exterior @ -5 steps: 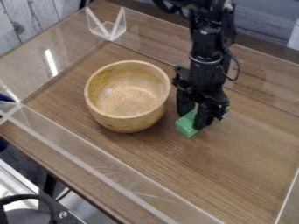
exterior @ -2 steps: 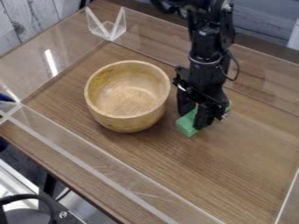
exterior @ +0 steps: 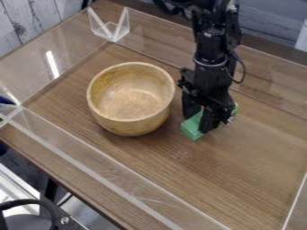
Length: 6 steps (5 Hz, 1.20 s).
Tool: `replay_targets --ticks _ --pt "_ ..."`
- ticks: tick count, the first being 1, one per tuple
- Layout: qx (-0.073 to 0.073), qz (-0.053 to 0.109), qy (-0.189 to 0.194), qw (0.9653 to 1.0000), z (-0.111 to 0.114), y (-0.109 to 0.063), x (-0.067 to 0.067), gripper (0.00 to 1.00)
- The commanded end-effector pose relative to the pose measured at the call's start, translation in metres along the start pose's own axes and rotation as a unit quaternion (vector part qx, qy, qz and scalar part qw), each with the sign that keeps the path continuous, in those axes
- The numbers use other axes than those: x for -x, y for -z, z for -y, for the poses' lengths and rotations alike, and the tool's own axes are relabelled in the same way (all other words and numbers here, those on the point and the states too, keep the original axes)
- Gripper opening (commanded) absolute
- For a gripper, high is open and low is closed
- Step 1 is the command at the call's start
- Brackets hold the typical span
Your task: Put the green block in the brown bowl
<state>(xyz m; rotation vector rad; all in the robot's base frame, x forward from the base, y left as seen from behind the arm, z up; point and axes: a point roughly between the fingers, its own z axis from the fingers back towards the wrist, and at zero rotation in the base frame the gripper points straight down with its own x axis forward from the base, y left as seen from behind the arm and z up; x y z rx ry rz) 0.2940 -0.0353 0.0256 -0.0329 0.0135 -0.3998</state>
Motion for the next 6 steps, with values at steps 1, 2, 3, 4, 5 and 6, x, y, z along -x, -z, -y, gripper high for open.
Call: replay_targets --ticks 1,2,3,4,5,6 --pt "-0.006 0.020 0.016 0.9997 0.004 -0.007 -0.006 0.00" --pt "-0.009 0.029 0.012 0.9995 0.003 -0.020 -0.004 0.00" --pt "-0.014 0.039 0.004 0.9991 0.000 -0.036 0.000 0.00" --pt "-0.028 0.055 -0.012 0.9980 -0.004 -0.061 0.002 0.00" --pt "-0.040 0.062 -0.029 0.9968 -0.014 -0.080 0.008 0.00" --pt "-0.052 0.066 -0.056 0.9949 -0.031 -0.097 0.016 0.00"
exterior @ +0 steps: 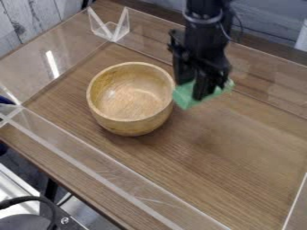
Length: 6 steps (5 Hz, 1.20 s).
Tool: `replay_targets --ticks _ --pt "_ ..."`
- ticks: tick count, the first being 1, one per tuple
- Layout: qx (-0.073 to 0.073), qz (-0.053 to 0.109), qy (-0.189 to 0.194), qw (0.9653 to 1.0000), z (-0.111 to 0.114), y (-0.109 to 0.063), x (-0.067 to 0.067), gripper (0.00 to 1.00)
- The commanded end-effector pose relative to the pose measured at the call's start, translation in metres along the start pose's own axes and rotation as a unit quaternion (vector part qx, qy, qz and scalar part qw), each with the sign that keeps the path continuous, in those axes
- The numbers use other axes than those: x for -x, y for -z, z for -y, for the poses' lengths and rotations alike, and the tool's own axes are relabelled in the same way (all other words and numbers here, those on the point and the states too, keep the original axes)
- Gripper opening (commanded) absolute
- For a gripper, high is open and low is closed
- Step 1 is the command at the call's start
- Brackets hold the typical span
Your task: Put the green block in the brown bowl
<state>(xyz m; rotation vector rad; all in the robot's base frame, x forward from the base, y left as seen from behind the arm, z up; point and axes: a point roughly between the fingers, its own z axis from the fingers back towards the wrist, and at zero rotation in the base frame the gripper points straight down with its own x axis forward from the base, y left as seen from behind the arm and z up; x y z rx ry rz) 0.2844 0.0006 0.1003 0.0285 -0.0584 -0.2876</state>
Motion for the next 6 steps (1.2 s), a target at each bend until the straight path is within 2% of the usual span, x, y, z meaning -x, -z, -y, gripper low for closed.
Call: replay_targets --ticks 1,2,3,4,6 --pt "-0.024 0.030 -0.033 0.9987 -0.030 -0.028 0.000 0.00" --pt "-0.030 0.020 -0.077 0.9964 -0.059 -0.027 0.011 0.00" --pt "-0.034 0.012 -0.100 0.9944 -0.081 -0.024 0.022 0.00" --pt "-0.035 0.003 -0.106 0.9937 -0.087 -0.019 0.029 0.00" --pt "-0.037 -0.026 -0.111 0.9928 -0.094 -0.001 0.047 0.00"
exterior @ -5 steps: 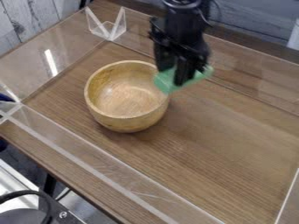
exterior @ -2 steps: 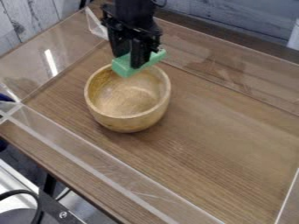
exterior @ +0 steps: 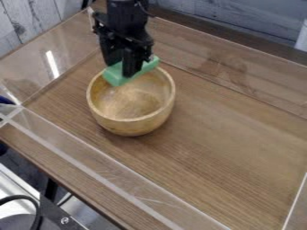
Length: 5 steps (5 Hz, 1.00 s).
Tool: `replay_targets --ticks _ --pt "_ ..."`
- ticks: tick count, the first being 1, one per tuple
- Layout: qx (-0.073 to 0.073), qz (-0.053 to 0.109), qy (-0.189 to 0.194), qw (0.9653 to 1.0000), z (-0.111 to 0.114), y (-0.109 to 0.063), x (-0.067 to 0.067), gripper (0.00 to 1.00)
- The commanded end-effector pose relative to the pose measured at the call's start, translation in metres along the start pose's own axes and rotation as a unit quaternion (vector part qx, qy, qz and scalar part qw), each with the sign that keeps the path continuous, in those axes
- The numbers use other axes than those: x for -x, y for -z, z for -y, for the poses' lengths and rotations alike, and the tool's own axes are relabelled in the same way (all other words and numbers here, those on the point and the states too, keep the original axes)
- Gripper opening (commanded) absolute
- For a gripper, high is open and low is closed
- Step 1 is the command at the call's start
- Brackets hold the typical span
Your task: Put the green block in the brown bowl
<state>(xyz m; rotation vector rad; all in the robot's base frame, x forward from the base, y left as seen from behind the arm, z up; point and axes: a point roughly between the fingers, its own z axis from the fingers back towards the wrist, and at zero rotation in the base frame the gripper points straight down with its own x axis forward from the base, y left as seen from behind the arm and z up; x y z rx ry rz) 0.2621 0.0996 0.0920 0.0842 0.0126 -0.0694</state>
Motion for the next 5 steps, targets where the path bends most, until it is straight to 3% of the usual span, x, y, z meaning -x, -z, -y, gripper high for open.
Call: replay_targets --ticks 1,5 --pt "-0.012 0.008 -0.003 0.9999 -0.008 -0.001 0.001 0.00" --pt "-0.010 -0.009 -0.001 0.9999 -0.007 0.010 0.009 0.00"
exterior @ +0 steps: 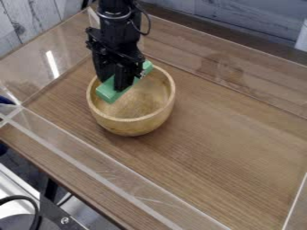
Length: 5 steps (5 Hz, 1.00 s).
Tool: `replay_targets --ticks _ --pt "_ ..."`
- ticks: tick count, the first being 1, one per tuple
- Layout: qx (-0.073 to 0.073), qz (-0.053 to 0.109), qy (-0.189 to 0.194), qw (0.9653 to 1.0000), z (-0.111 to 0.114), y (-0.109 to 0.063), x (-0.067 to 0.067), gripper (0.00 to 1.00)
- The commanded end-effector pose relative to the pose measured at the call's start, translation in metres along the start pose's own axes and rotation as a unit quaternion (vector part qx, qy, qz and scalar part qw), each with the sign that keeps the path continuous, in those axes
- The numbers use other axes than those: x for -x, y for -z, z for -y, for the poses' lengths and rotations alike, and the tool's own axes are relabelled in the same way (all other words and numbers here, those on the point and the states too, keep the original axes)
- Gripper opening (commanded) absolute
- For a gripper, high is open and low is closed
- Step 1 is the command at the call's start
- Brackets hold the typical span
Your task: Put the green block in the brown bowl
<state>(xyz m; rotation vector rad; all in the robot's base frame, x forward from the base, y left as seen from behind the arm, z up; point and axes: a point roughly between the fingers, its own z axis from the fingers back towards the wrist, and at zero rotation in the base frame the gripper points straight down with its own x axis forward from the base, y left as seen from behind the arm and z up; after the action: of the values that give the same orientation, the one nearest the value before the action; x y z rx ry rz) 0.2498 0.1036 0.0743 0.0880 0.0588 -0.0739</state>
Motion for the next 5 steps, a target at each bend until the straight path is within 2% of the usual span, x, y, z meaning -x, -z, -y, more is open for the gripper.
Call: replay_targets --ticks 1,5 --pt "-0.007 0.011 -0.004 0.9999 -0.0048 -0.0059 -0.0023 0.00" --pt "-0.003 -0.001 -0.002 1.0000 -0.0024 0.0024 -0.0030 0.00"
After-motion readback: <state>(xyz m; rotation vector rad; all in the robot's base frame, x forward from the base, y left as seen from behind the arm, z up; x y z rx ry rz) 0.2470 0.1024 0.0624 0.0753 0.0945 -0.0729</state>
